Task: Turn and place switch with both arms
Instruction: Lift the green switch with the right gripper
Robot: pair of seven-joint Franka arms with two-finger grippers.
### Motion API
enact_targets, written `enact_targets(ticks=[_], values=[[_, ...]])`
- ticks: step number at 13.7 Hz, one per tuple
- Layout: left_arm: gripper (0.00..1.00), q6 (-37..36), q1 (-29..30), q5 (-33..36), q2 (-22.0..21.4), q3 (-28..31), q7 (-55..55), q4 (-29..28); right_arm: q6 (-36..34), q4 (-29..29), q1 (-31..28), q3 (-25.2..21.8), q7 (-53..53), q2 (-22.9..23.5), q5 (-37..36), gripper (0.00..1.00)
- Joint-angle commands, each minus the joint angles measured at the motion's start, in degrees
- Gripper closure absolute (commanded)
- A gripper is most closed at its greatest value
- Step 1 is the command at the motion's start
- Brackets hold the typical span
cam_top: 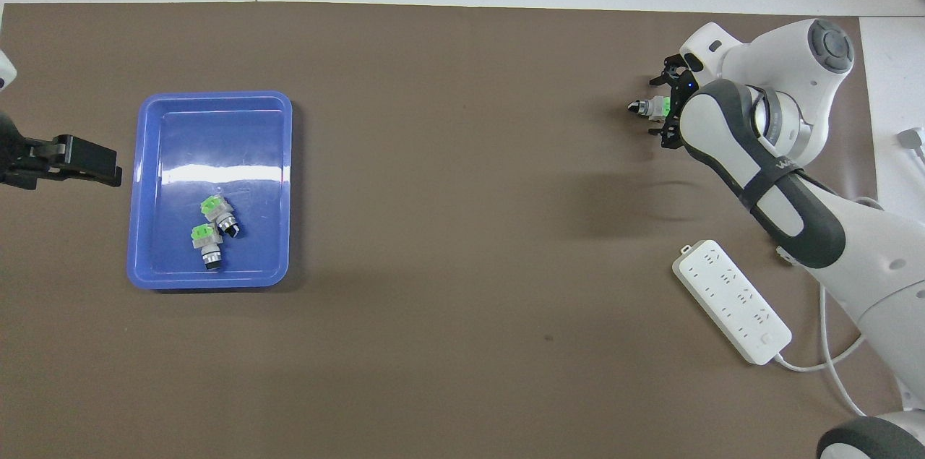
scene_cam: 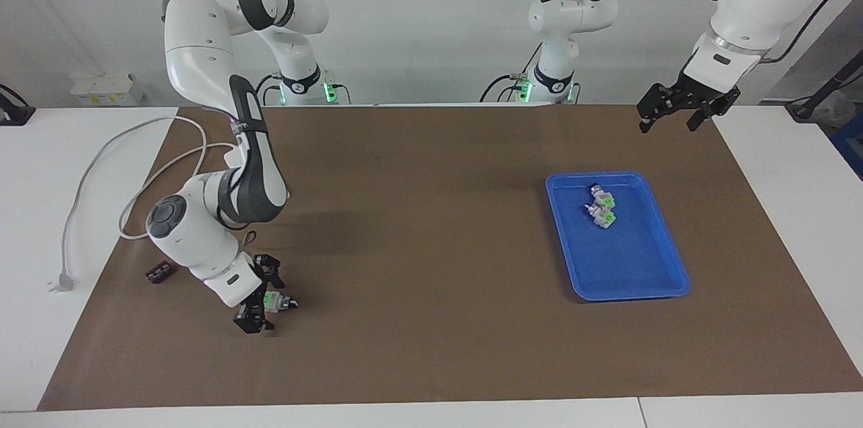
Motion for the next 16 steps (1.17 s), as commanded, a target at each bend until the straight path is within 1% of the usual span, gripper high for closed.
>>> enact_targets(ticks=[1, 4, 5, 6, 7, 8, 10, 13, 15, 16], values=[[0.00, 0.8, 0.3, 0.9, -1.7, -0.2, -0.2, -1.9, 3.2, -4.3, -1.3, 1.0, -2.7, -1.7, 1.0, 0.08], [0.00, 0.8, 0.3, 0.9, -1.7, -0.3, -0.1, -1.8, 3.4, -4.5, -0.8, 1.0, -2.7, -1.8, 1.0, 0.32], [0.00, 0.8, 0.2, 0.9, -1.7, -0.2, -0.2, -1.8, 3.5, -4.6, -0.4, 1.0, -2.2, -1.7, 1.1, 0.39], [0.00, 0.9, 0.2, 0.9, -1.7, -0.2, -0.3, -1.8, 3.5, -4.6, -0.4, 1.0, -2.2, -1.8, 1.1, 0.60], [0.00, 1.0, 0.3, 0.9, -1.8, -0.2, -0.2, -1.7, 3.7, -4.7, -0.3, 1.0, -2.2, -1.8, 1.1, 0.92], [0.00, 1.3, 0.3, 0.9, -1.8, -0.2, -0.1, -1.6, 3.6, -4.7, -0.3, 1.0, -2.3, -1.8, 1.1, 1.00], [0.00, 1.5, 0.3, 0.9, -1.8, -0.2, -0.4, -1.6, 2.6, -4.6, -0.3, 1.1, -1.9, -2.1, 1.1, 1.00], [0.00, 1.7, 0.4, 0.9, -1.9, -0.2, 0.4, -1.9, 2.8, -4.7, -0.2, 1.3, -1.9, -4.2, 1.1, 1.00], [0.00, 2.2, 0.4, 0.9, -2.0, -0.2, 0.7, -2.4, 2.6, -4.7, 1.4, 1.5, -1.0, -6.8, 1.1, 1.00], [0.00, 2.3, 0.3, 0.9, -2.7, -0.2, 0.7, -3.7, 1.5, -5.1, 2.1, 1.5, 0.6, -8.3, 1.2, 1.00]])
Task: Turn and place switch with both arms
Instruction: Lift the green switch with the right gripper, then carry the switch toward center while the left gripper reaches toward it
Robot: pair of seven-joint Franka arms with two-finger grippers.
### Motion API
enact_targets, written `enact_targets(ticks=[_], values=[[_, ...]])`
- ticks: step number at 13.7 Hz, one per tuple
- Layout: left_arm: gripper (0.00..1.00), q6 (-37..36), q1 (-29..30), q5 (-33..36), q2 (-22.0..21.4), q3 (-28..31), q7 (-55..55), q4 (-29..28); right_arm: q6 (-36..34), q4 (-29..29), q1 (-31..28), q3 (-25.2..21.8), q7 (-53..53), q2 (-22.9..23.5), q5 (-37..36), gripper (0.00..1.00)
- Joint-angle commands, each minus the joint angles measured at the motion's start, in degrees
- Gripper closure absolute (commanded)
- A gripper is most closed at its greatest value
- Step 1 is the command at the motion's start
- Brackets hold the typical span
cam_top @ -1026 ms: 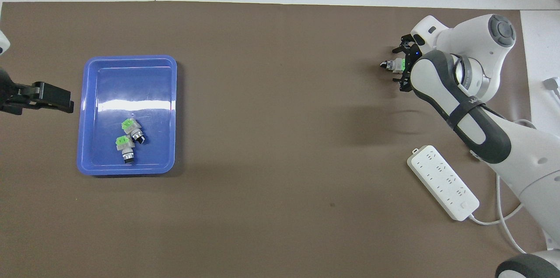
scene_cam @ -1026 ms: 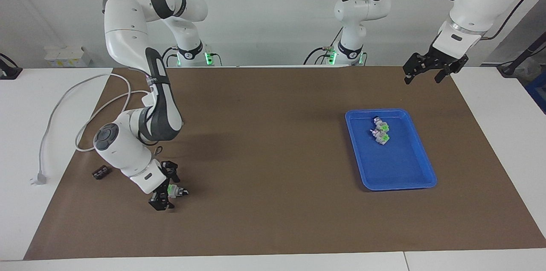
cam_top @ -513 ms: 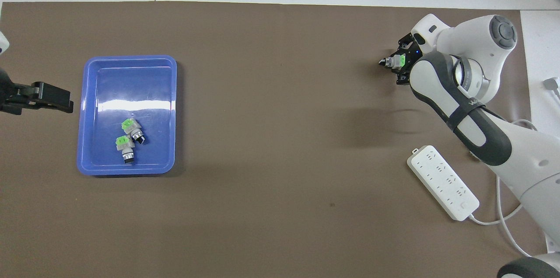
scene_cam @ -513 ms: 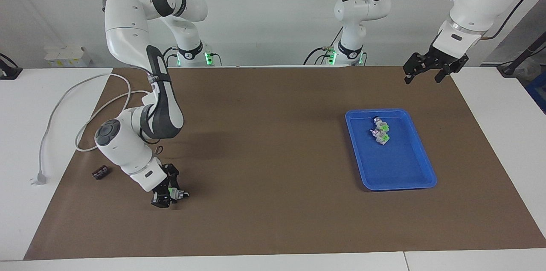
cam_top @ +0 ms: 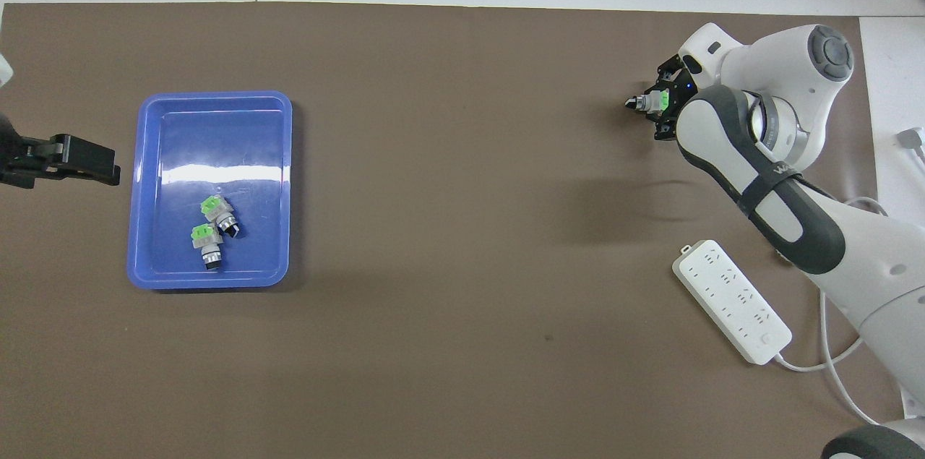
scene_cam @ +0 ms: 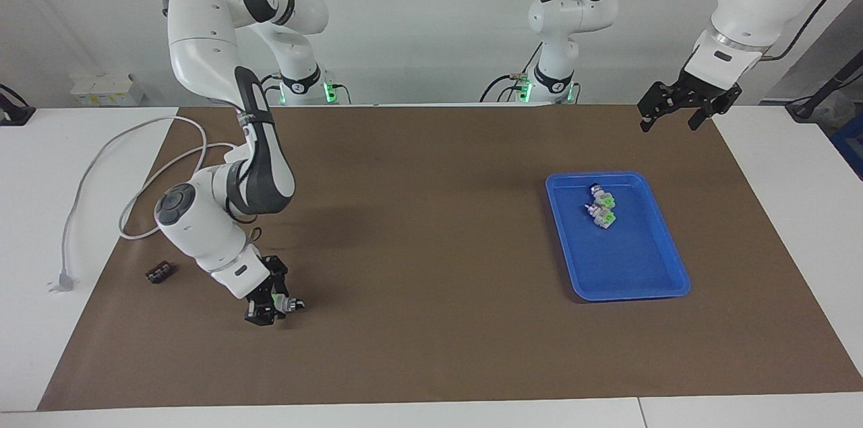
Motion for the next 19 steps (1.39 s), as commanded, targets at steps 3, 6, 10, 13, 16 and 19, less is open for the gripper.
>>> enact_targets(ticks=[3, 6, 10, 13, 16, 19], values=[[0.00, 3.8, 0.3, 0.6, -2.8, -0.2, 0.4, -5.2, -6.9, -3.2, 1.5, 2.0, 4.7, -8.9, 1.3, 1.00], [0.00, 3.9, 0.3, -5.6, -3.4, -0.1, -0.2, -6.2, -13.9, -4.4, 1.8, 5.0, 7.6, -13.9, 2.9, 1.00], [0.09, 4.5, -0.5, -14.4, -4.1, -0.2, -6.8, -8.1, -15.8, -9.3, 1.9, 7.4, 6.9, -20.6, 13.0, 1.00], [0.17, 7.4, -2.8, -21.0, -5.2, -0.9, -16.6, -10.8, -15.6, -10.7, 3.8, 8.9, 7.6, -23.2, 18.0, 1.00], [0.22, 14.8, -5.8, -28.3, -7.4, -0.9, -22.8, -16.2, -14.8, -12.7, 4.7, 9.1, 6.8, -26.5, 26.6, 1.00], [0.30, 21.8, -9.6, -32.7, -7.7, -0.9, -28.8, -18.6, -12.0, -16.8, 5.9, 9.1, 6.1, -32.3, 36.8, 1.00]])
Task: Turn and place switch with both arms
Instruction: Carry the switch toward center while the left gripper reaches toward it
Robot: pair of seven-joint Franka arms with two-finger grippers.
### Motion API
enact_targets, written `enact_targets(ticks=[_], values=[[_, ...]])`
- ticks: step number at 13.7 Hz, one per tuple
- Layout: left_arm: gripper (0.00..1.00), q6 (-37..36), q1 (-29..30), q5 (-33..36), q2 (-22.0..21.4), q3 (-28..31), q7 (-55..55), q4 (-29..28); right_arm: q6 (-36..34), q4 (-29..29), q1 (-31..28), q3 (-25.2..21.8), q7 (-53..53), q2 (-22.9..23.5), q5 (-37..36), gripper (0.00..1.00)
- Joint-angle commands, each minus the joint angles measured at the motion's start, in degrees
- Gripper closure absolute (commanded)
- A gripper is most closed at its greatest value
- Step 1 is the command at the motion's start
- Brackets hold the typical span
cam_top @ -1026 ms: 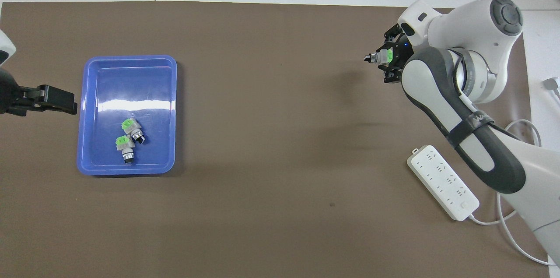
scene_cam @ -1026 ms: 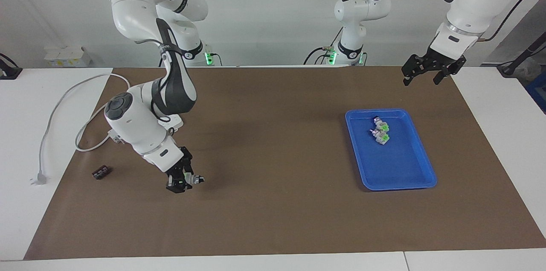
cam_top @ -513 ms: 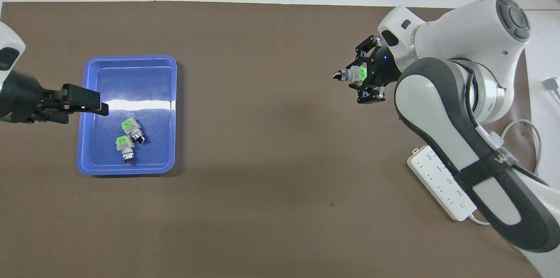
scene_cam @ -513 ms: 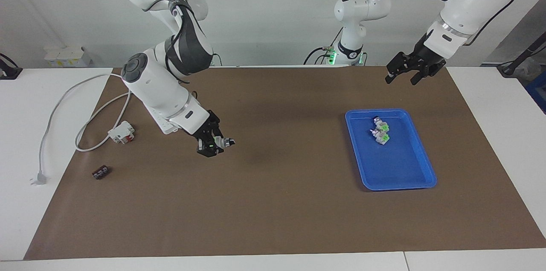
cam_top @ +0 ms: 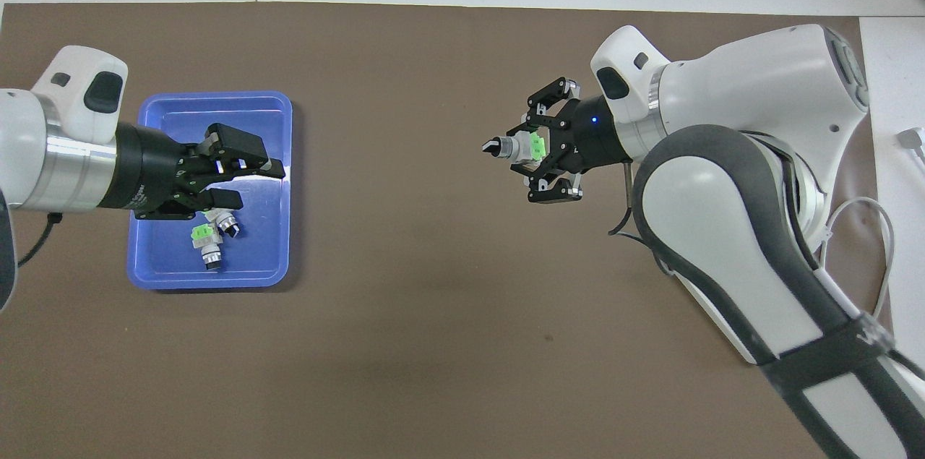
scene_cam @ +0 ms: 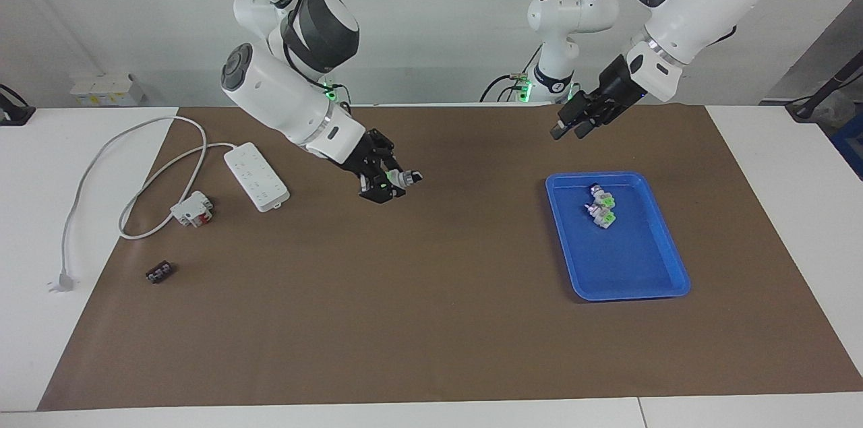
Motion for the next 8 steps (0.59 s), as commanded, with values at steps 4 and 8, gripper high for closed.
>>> enact_targets(ticks=[4, 8], values=[[0.43, 11.5, -6.0, -10.9, -2.2, 0.5, -9.2, -4.9, 3.9, -8.6, -0.1, 0.2, -4.2, -8.0, 14.0, 1.00], [0.58, 13.3, -8.0, -17.6, -2.2, 0.5, -15.9, -4.9, 7.5, -10.6, 2.4, 0.2, -5.5, -8.7, 15.9, 1.00]])
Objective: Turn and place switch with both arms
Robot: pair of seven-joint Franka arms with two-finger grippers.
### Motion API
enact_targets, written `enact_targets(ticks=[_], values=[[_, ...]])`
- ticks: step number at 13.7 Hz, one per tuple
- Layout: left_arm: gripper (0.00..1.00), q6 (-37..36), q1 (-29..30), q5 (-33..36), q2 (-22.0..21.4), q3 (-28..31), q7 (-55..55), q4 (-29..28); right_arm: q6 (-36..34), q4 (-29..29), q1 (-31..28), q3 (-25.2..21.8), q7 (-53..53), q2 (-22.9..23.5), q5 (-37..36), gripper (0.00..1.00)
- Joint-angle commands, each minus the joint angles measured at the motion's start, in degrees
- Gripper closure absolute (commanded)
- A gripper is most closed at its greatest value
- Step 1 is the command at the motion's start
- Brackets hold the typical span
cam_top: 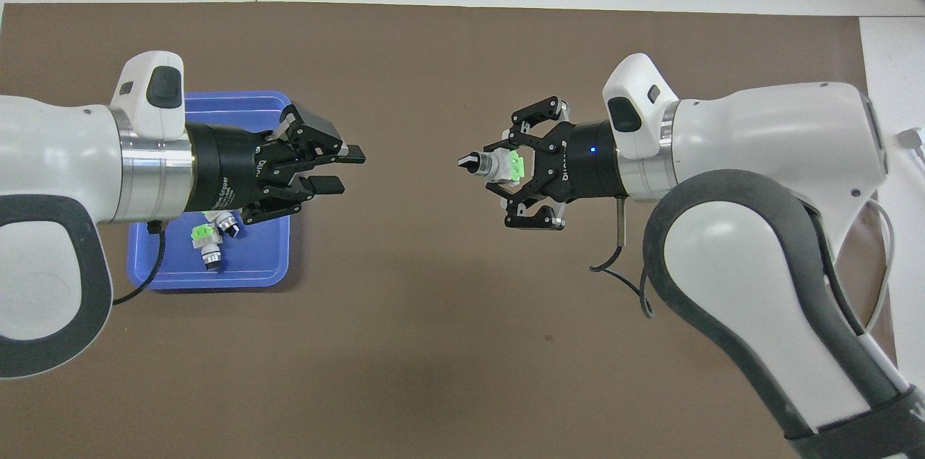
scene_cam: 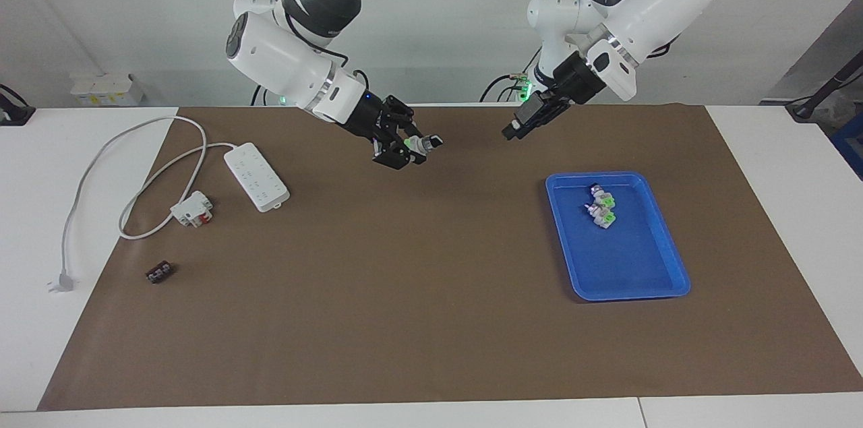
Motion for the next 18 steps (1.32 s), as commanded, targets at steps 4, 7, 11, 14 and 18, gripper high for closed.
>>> enact_targets(ticks=[4, 7, 11, 14, 18], values=[[0.64, 12.1, -7.2, -4.3, -1.2, 0.7, -17.6, -2.6, 8.2, -5.5, 4.3, 0.1, -2.0, -2.0, 6.1, 1.00], [0.64, 12.6, -8.3, -4.3, -1.1, 0.7, -23.5, -2.8, 11.1, -6.4, 6.1, 0.1, -2.0, -2.0, 8.3, 1.00], [0.71, 12.9, -8.3, -4.2, -1.5, 0.9, -27.0, -4.7, 11.2, -6.5, 6.1, 0.1, -2.0, -2.0, 8.3, 1.00], [0.71, 13.2, -8.3, -4.0, -1.6, 0.9, -30.3, -5.7, 11.1, -6.8, 6.0, 0.1, -3.2, -2.2, 8.3, 1.00], [0.71, 13.7, -9.1, -3.7, -1.6, 0.8, -33.5, -6.4, 11.1, -7.3, 6.0, 0.1, -4.1, -2.4, 8.3, 1.00]])
